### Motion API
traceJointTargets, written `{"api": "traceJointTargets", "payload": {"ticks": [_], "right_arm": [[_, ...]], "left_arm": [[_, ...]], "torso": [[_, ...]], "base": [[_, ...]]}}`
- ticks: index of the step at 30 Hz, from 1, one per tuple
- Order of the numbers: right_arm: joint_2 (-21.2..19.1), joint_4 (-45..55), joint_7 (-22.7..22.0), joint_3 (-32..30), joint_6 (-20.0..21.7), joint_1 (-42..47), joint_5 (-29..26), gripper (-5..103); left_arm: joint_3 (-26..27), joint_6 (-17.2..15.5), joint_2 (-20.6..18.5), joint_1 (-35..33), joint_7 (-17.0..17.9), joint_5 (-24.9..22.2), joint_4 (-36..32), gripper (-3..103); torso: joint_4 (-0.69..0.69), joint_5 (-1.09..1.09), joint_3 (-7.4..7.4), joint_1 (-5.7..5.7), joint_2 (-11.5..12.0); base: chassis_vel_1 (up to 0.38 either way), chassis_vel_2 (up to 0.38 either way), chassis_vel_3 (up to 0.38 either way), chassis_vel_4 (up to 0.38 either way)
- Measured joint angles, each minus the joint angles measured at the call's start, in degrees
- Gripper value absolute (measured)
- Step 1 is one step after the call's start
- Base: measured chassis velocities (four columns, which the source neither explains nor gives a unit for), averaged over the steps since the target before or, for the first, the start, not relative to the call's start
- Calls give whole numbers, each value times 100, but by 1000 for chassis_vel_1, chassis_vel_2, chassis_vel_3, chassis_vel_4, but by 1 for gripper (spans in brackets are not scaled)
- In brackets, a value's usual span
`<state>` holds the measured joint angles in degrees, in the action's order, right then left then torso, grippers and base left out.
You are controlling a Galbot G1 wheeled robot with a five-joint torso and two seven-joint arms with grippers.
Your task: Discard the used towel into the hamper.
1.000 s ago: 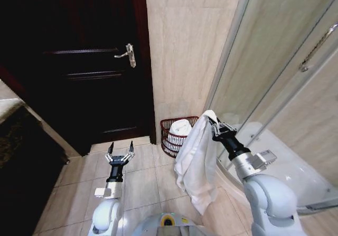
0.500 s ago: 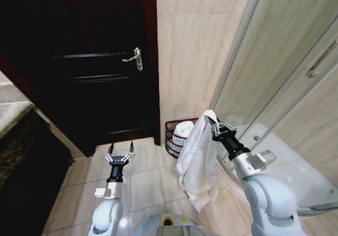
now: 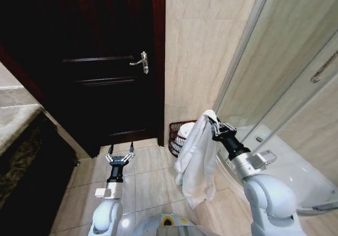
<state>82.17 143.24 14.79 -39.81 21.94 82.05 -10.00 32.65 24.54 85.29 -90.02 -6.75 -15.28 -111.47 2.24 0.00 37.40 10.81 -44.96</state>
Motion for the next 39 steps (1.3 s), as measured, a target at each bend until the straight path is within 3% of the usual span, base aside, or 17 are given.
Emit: {"api": "traceJointTargets", "payload": {"ticks": [15,39], "right_arm": [[-3,0,-366,-35,38,-4,-144,4],[-50,0,-489,-117,63,-54,-256,4]], "left_arm": [[-8,22,1,-13,-32,1,22,100],[-12,38,11,-25,-47,26,10,100]], "torso": [[0,1,163,151,-316],[0,1,493,447,-942]], "base": [[9,11,-6,-7],[0,0,0,0]]}}
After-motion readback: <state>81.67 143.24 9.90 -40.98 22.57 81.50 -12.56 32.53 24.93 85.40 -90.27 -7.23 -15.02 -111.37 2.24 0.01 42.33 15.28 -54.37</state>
